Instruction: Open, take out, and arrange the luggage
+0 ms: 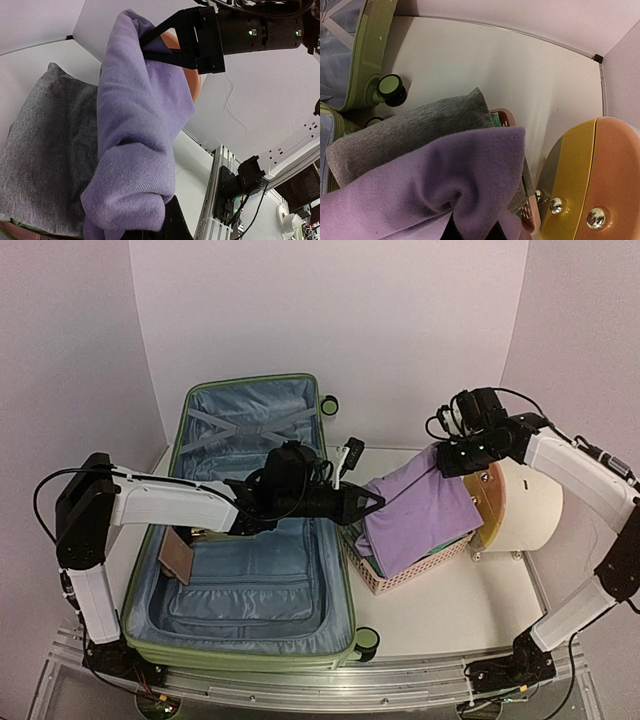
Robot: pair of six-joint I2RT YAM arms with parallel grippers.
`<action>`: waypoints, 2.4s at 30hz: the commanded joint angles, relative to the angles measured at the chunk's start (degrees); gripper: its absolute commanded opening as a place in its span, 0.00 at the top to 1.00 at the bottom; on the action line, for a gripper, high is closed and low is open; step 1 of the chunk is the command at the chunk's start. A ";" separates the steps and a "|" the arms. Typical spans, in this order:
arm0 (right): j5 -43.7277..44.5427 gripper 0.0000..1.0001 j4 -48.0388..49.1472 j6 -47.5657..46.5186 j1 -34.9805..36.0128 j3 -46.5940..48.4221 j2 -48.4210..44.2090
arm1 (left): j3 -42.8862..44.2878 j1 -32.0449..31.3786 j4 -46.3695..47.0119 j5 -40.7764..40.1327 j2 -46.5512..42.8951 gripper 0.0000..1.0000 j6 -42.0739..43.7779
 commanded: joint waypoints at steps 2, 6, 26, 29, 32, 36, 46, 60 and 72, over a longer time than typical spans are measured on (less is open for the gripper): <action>4.76 1.00 4.20 -2.29 -4.18 4.54 2.29 | 4.85 0.80 1.19 3.30 2.19 1.00 -1.67; 3.61 1.00 4.20 -2.30 -5.71 4.65 3.19 | 7.03 0.80 1.14 4.88 3.74 1.00 -3.01; 1.07 1.00 -7.46 -0.76 -5.96 12.24 -8.88 | 10.10 -4.21 9.85 17.84 4.47 1.00 -9.96; 0.31 1.00 -9.25 -0.14 -5.98 12.45 -9.44 | 10.60 -4.89 10.83 18.26 5.06 1.00 -11.34; -0.18 1.00 -10.42 0.49 -6.01 12.16 -9.21 | 10.80 -5.09 11.24 18.47 5.38 1.00 -12.24; -0.52 1.00 -10.36 0.44 -5.97 11.45 -7.70 | 9.72 -5.05 10.06 15.90 5.43 1.00 -13.83; -2.34 1.00 -1.78 0.25 -6.04 9.49 6.71 | 7.92 0.10 5.71 7.31 8.73 1.00 -13.71; -4.17 1.00 0.89 -1.33 -7.41 15.57 21.47 | 9.63 5.44 1.00 -2.94 11.75 1.00 -6.58; 0.36 0.29 0.42 -2.35 -7.44 21.29 25.06 | 17.67 6.58 -14.55 -16.81 10.03 0.70 2.91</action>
